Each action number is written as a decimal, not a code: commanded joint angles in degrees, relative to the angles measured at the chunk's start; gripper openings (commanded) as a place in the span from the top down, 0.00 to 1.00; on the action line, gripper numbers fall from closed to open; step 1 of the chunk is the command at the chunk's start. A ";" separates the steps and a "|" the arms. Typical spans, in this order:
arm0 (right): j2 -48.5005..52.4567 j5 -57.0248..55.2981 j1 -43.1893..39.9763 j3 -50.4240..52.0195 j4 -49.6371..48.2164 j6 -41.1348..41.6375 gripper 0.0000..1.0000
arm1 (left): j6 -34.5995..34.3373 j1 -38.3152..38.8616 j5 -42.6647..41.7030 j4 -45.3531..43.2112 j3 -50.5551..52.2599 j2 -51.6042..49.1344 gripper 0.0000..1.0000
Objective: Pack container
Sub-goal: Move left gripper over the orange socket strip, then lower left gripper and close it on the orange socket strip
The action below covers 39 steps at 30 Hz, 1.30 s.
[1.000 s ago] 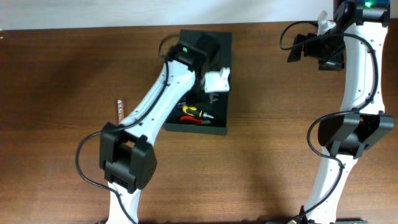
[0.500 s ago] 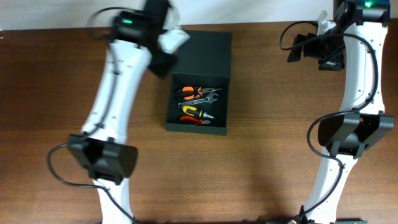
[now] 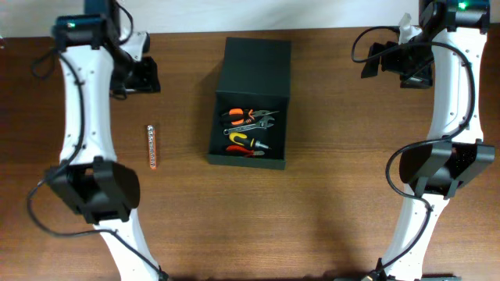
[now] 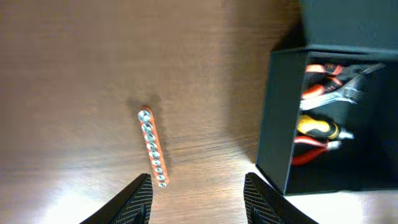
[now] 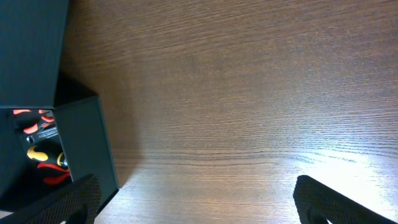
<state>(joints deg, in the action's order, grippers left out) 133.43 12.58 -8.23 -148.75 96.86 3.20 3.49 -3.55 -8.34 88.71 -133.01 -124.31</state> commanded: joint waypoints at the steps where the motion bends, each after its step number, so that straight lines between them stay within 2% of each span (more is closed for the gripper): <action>1: -2.12 0.33 -0.04 0.37 -0.04 0.28 0.01 | -10.49 0.83 3.02 -1.42 5.77 -4.31 0.51; 3: -2.12 0.33 -0.04 0.37 0.20 0.28 0.01 | -13.16 0.83 3.04 -2.45 8.98 -5.27 0.51; 14: -2.12 0.33 -0.04 0.37 0.35 0.28 0.01 | -13.31 0.66 4.39 -8.17 21.75 -5.92 0.54; 25: -2.12 0.35 -0.04 0.37 0.46 0.31 0.01 | -13.29 0.39 12.79 -8.55 22.27 -5.90 0.53; 27: -2.12 0.35 -0.04 0.37 0.46 0.31 0.01 | -13.25 0.20 14.69 -8.70 22.29 -5.90 0.48; 32: -2.12 0.35 -0.04 0.37 0.46 0.31 0.01 | -9.20 -1.55 10.67 -10.01 22.36 -5.92 0.48; 39: -2.12 0.35 -0.04 0.37 0.46 0.31 0.01 | -8.98 -3.39 10.03 -12.04 22.40 -5.99 0.47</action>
<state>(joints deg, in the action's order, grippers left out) 133.43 12.60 -8.23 -148.73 96.99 3.22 -6.68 -6.24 2.76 77.21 -111.13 -130.82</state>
